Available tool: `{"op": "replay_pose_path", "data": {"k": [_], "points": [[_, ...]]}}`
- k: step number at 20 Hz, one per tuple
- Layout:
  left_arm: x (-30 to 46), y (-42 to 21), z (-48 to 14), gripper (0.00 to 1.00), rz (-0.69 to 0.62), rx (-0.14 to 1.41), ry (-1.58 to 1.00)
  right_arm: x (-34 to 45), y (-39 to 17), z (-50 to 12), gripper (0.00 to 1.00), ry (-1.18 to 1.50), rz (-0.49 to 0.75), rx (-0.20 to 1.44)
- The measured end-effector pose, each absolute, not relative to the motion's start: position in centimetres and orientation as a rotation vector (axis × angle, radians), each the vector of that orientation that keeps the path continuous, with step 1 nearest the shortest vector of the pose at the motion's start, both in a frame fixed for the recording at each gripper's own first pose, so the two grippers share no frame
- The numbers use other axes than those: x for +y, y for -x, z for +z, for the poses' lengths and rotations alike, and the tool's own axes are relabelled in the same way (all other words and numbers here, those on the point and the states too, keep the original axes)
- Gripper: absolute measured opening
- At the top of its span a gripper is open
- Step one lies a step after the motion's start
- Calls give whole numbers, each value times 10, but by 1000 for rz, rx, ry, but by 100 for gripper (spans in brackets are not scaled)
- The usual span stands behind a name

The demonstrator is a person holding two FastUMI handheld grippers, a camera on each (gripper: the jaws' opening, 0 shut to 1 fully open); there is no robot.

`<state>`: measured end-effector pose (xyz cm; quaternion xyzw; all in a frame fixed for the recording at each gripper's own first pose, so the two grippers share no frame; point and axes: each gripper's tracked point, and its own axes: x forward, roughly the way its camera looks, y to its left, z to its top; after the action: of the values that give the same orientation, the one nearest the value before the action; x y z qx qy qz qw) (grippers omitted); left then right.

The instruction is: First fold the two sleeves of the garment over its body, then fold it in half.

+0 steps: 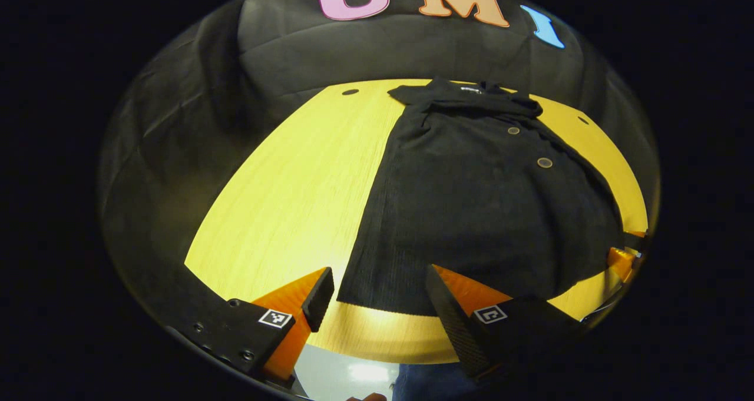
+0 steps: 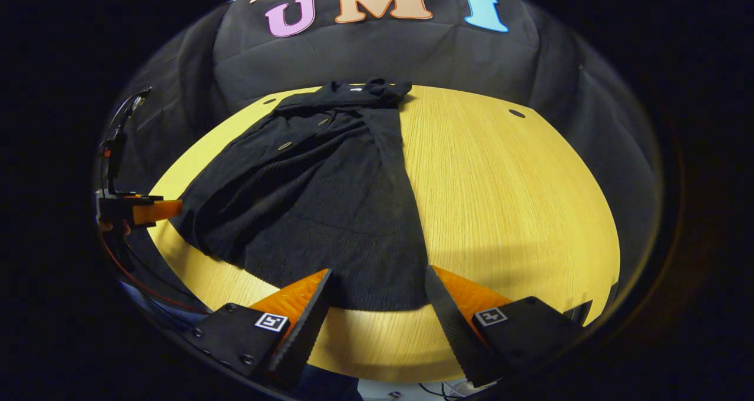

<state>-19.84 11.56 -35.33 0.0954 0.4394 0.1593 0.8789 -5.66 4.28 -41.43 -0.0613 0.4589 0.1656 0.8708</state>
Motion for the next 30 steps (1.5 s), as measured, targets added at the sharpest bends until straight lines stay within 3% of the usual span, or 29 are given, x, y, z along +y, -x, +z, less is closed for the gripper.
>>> {"op": "replay_pose_path", "data": {"k": [2, 3, 5, 6, 10, 13, 14, 15, 16, 17, 18, 19, 20, 22, 24, 27, 29, 30], "points": [[112, 208, -359, 96, 338, 939, -184, 44, 56, -415, 99, 125, 341, 958], [112, 208, -359, 96, 337, 924, -180, 44, 56, -414, 94, 124, 337, 958], [109, 206, -360, 89, 333, 928, -169, 44, 56, -415, 94, 124, 328, 956], [110, 205, -361, 94, 332, 928, -162, 44, 56, -415, 99, 125, 325, 956], [103, 205, -366, 90, 324, 910, -81, 44, 57, -416, 98, 131, 330, 954], [97, 203, -368, 87, 277, 923, -107, 51, 57, -418, 88, 143, 351, 959], [93, 202, -369, 76, 255, 931, -116, 55, 60, -418, 82, 155, 365, 957], [88, 200, -370, 71, 235, 937, -124, 59, 61, -416, 76, 161, 380, 956], [83, 200, -371, 54, 219, 946, -134, 62, 62, -416, 64, 165, 394, 951], [81, 199, -373, 44, 213, 950, -144, 65, 63, -417, 56, 169, 402, 950], [78, 198, -373, 26, 212, 952, -155, 68, 64, -418, 43, 168, 411, 949], [75, 198, -374, 17, 203, 956, -186, 69, 64, -417, 42, 170, 411, 951], [75, 198, -373, 5, 190, 962, -218, 71, 65, -416, 34, 167, 421, 954], [74, 197, -373, 0, 177, 965, -246, 73, 66, -416, 20, 176, 413, 949], [75, 196, -372, 0, 170, 959, -221, 74, 65, -416, 15, 211, 409, 934], [77, 193, -371, 0, 182, 952, -123, 74, 64, -412, 15, 239, 403, 921], [77, 194, -370, 0, 194, 954, -72, 78, 65, -412, 7, 227, 416, 926], [78, 194, -368, 0, 197, 954, -62, 78, 62, -411, 11, 221, 413, 925]]}}
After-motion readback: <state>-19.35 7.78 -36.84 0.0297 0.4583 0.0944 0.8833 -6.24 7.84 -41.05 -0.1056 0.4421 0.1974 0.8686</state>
